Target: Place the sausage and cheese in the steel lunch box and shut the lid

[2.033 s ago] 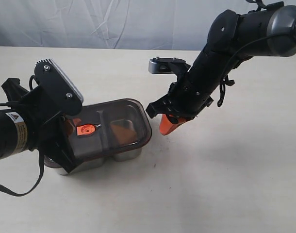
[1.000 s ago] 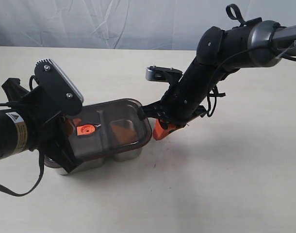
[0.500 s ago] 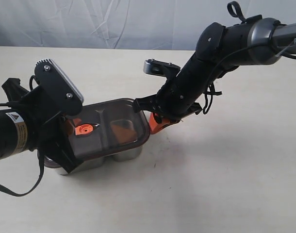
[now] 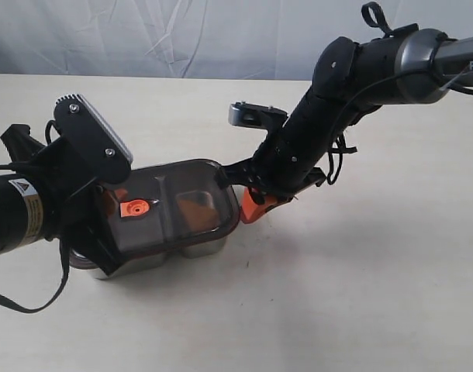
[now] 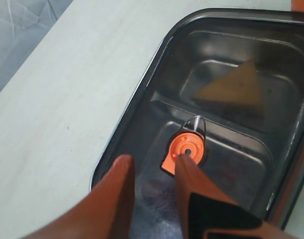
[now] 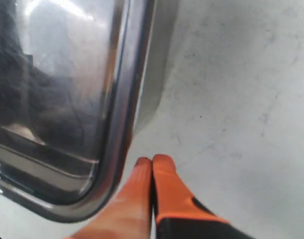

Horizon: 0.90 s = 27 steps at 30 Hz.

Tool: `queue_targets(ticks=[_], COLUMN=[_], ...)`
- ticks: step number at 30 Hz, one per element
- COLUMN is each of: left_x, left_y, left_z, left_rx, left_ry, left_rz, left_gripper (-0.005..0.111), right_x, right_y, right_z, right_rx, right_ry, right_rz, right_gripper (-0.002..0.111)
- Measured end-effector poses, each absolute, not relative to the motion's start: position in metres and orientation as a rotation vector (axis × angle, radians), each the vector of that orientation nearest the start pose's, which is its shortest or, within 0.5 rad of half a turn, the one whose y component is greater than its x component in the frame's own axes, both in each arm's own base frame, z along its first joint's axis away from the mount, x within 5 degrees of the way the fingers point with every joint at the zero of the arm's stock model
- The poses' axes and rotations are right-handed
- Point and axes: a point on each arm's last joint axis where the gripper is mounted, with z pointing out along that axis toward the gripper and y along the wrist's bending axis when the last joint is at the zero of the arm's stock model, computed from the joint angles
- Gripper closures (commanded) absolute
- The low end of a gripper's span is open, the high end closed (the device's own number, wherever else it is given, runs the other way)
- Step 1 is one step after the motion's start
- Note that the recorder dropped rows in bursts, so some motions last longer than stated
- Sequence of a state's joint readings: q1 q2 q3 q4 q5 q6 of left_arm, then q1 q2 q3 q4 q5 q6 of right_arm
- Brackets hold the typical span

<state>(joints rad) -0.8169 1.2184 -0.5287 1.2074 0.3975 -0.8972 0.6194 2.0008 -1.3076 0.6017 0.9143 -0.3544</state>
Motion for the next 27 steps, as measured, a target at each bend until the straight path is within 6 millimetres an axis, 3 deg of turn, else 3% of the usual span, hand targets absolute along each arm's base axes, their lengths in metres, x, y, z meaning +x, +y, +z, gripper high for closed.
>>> queue_targets(ticks=[5, 11, 18, 22, 27], left_x=[0.175, 0.176, 0.185, 0.192, 0.196], left_y=[-0.135, -0.135, -0.145, -0.151, -0.155], left_z=[0.219, 0.220, 0.204, 0.181, 0.161], left_rx=[1.011, 1.020, 1.114, 1.178, 1.225], left_ry=[2.030, 2.020, 1.981, 2.020, 2.068], left_rz=[0.178, 0.188, 0.242, 0.285, 0.321], left_gripper=[0.078, 0.078, 0.085, 0.085, 0.091], right_x=[0.287, 0.287, 0.275, 0.264, 0.267], right_y=[0.250, 0.243, 0.268, 0.292, 0.300], right_z=[0.160, 0.185, 0.220, 0.219, 0.195], right_rx=[-0.995, -0.989, -1.023, -1.130, -1.159], right_ry=[2.936, 2.863, 2.661, 2.613, 2.668], right_rz=[0.669, 0.596, 0.721, 0.726, 0.682], right_gripper=[0.109, 0.109, 0.109, 0.109, 0.109])
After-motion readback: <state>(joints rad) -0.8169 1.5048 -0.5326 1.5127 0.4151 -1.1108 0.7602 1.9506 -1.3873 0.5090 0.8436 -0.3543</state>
